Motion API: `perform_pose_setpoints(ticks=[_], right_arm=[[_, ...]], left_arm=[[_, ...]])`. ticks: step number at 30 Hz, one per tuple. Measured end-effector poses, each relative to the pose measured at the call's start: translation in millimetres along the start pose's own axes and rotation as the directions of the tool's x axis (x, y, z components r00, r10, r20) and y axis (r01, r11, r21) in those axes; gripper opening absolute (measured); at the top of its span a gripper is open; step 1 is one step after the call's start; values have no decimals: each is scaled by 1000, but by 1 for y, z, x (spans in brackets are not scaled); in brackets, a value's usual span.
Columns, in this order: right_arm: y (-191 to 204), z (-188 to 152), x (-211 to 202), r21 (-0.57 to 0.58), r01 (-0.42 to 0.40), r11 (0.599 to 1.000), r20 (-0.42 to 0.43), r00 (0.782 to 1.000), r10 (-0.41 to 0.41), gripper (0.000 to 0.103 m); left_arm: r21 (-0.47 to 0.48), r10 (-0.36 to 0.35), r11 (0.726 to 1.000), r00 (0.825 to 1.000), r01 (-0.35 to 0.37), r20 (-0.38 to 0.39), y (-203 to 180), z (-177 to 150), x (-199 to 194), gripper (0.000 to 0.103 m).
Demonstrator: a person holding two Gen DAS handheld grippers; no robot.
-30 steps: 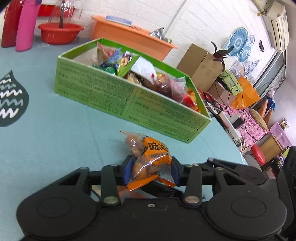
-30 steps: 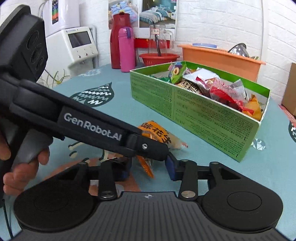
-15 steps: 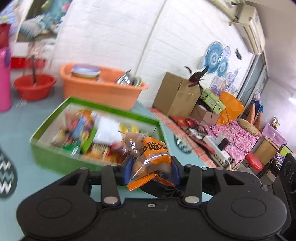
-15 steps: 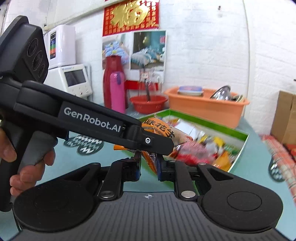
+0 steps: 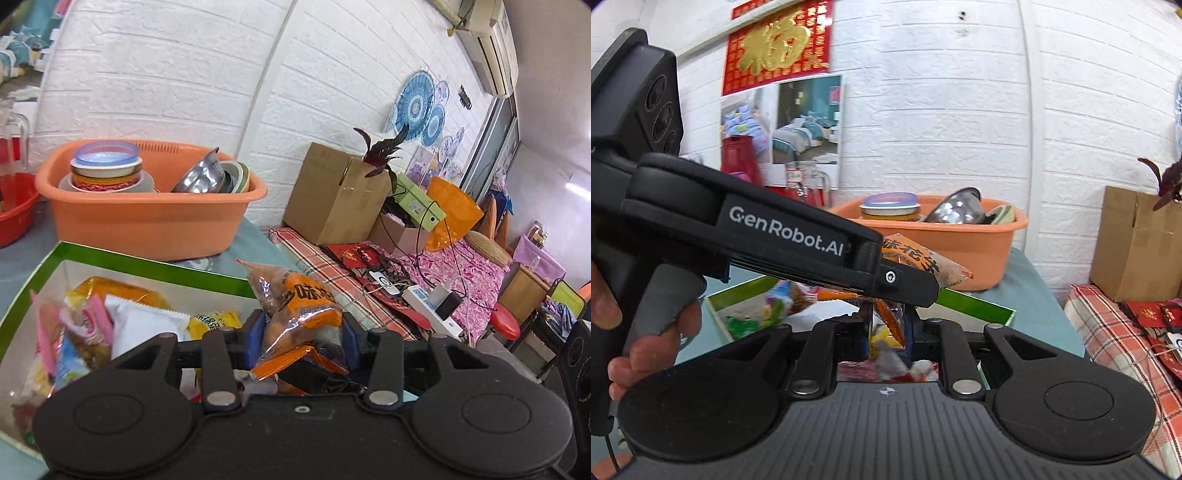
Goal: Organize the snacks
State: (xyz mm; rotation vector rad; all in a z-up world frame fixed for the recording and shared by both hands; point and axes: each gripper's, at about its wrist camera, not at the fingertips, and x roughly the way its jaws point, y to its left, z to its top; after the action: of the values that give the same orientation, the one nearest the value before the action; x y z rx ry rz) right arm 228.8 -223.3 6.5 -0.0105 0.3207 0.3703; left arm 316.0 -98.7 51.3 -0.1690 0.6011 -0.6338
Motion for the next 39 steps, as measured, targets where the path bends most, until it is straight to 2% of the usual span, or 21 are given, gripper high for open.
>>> perform_pose_setpoints(ticks=[1,2,4,5,6,8,12,16,20,23,26,29,32,36,39], right_arm=[[-4,-2,6,6,2,1000,-4,1000,-2,30],[-8,-4,12,12,-1,1000,-18,1000,1,38],[-14,-10,24,28,18,999,-53,998,-16,58],[-16,-13,27,29,38,999,-73,997,-36,94],[-17,-15,28,27,58,998,-76,996,-56,103],[-17,-18,23,14,68,998,-45,997,-67,103],[-16,-15,13,47,63,997,-56,997,-61,103],[-3,-8,-16,22,62,998,-24,998,-61,103],[11,3,-51,-9,89,996,-30,996,-89,103],[24,7,-82,-14,93,996,-22,995,-94,103],[34,6,-107,-11,82,997,-22,996,-82,103],[41,-4,-126,-7,73,997,-25,997,-73,103],[44,-20,-137,11,70,997,-37,997,-70,103],[47,-44,-142,28,66,997,-73,995,-64,103],[47,-60,-141,43,90,995,-99,991,-86,103]], left_arm=[[5,13,1000,1000,-13,-13,3,0,8,93],[6,31,1000,999,-31,-24,5,0,14,103],[-17,67,998,997,-67,-25,11,-3,18,103],[-40,91,995,996,-91,-5,16,-6,15,103],[-50,103,994,995,-102,11,20,-9,11,103],[-48,109,993,994,-109,6,23,-11,4,103],[-46,131,991,991,-129,28,19,-14,-20,103],[-9,157,988,985,-157,66,1,-21,-56,103],[-14,185,983,977,-185,109,-19,-34,-103,103],[7,224,974,964,-227,147,-36,-48,-136,103],[54,312,945,940,-322,135,-53,-65,-155,103],[48,352,932,927,-360,131,-58,-89,-168,103],[24,381,923,919,-385,100,-58,-112,-172,103],[22,439,897,895,-442,80,-59,-141,-173,103],[-2,461,887,886,-462,57,-56,-156,-174,103]])
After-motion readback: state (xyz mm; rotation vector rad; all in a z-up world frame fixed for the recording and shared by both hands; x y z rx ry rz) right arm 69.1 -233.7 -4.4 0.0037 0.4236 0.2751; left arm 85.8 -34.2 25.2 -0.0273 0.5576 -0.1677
